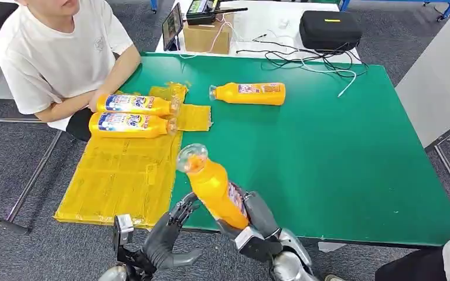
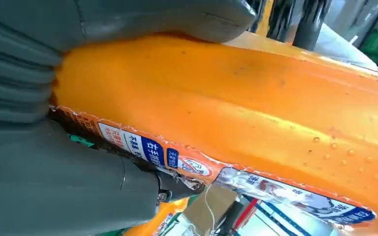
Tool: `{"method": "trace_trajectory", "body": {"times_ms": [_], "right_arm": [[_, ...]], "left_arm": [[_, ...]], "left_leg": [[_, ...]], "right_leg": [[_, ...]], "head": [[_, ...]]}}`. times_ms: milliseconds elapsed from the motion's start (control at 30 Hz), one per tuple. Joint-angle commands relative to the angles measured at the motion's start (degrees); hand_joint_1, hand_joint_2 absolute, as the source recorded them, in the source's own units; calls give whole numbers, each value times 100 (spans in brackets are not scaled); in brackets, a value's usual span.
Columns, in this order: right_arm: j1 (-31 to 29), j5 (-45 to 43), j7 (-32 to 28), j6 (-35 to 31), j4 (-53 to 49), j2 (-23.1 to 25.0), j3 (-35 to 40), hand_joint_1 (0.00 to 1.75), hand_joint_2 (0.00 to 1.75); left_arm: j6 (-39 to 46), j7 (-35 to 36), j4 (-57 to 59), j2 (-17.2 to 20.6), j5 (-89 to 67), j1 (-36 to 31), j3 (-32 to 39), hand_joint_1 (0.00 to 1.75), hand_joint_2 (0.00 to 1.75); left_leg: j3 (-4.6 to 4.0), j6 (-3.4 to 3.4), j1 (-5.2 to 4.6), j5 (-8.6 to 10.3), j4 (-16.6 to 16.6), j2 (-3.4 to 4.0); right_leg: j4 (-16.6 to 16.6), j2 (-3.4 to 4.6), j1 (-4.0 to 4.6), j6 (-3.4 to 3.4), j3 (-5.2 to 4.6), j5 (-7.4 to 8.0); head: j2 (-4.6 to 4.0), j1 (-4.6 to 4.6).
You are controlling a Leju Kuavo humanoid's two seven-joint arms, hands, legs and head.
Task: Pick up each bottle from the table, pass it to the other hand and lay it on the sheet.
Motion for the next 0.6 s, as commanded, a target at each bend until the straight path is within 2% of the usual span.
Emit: {"method": "trace_trajectory", "body": {"times_ms": [33, 200, 333, 400, 600], "right_arm": [[15, 229, -6, -401, 366, 103, 308, 175, 175], [-14, 607, -34, -1000, 742, 185, 589, 175, 175], [36, 529, -114, -1046, 1055, 336, 805, 175, 175], [-35, 429, -133, -1138, 1266, 384, 891, 175, 175], [-260, 525, 11, -1296, 1583, 431, 1019, 175, 175]], "left_arm": [[153, 332, 308, -347, 477, -199, 290, 0, 175], [255, 493, -71, -429, 891, -112, 246, 0, 175], [208, 524, -526, -383, 958, 30, -28, 0, 175], [184, 495, -729, -243, 1018, 94, -290, 0, 175], [227, 453, -596, -142, 1068, 45, -539, 0, 175]], "left_leg": [[12, -4, 2, -2, -4, -1], [20, -6, 4, -5, -5, 3], [14, -6, 5, -4, -3, 5], [12, -5, 4, -4, -3, 3], [17, -5, 3, -3, -7, 8]], "right_leg": [[-6, -3, 3, -6, 14, -2], [-7, 0, 5, -10, 20, -4], [-5, 3, 7, -8, 14, -2], [-4, 1, 5, -7, 12, -3], [-7, 5, 4, -8, 16, -1]], "head": [[0, -2], [0, -2], [0, -2], [2, -2], [0, -2]]}}
